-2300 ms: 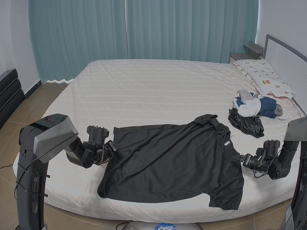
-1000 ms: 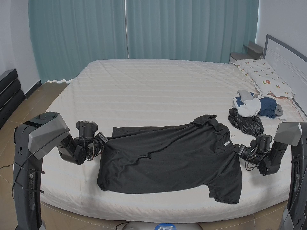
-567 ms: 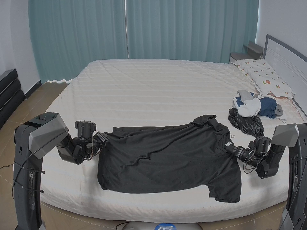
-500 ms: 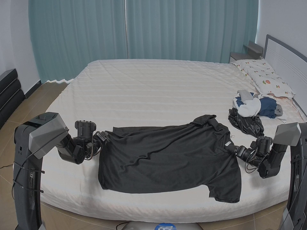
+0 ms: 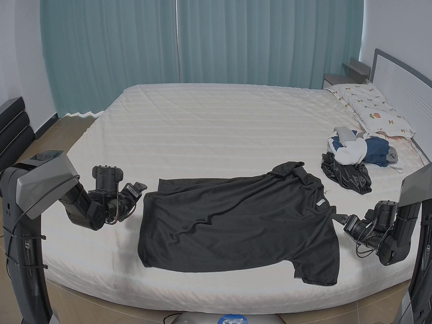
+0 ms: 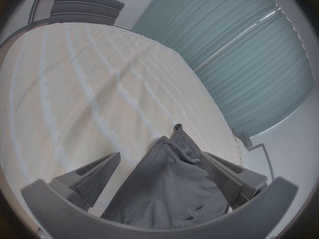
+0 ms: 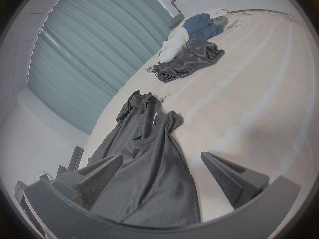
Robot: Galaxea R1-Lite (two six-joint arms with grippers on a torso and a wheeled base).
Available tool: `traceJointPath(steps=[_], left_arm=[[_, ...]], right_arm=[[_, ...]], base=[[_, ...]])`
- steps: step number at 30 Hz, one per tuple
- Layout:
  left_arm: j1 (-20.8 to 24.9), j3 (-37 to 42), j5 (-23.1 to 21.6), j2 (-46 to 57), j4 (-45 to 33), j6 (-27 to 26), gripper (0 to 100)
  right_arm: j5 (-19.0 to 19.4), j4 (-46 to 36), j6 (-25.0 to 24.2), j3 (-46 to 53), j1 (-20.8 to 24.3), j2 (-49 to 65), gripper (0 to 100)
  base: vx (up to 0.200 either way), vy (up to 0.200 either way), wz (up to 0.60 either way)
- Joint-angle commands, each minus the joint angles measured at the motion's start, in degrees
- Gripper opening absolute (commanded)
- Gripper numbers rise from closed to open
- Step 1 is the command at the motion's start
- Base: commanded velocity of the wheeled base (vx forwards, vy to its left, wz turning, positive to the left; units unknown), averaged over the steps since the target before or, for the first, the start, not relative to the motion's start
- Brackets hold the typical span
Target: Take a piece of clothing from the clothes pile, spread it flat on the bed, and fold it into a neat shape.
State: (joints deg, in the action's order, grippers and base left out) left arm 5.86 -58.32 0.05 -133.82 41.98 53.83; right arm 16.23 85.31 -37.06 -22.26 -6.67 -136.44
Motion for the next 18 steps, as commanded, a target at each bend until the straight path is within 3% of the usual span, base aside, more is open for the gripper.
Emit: traceJointPath(steps=[1, 6, 11, 18], left_arm=[[-2.7, 0.6, -2.1, 2.4, -2.1, -0.1, 100], [-2.7, 6.7, -5.0, 7.1, -5.8, 0.1, 100], [0.3, 14.0, -6.2, 10.9, -5.4, 0.7, 100], [5.9, 19.7, -5.5, 10.9, -5.3, 2.7, 100]], right_arm=[[0.0, 4.7, -2.1, 8.8, 0.7, 2.1, 100], [0.5, 4.3, -6.4, 12.2, 1.0, 3.8, 100], [0.6, 4.3, -6.7, 13.9, 1.7, 4.0, 100], [0.6, 4.3, -6.9, 14.9, 2.3, 3.0, 100]], base=[[0.000, 0.000, 0.00], [0.000, 0.000, 0.00], [0.000, 0.000, 0.00], [-0.171, 0.000, 0.00]])
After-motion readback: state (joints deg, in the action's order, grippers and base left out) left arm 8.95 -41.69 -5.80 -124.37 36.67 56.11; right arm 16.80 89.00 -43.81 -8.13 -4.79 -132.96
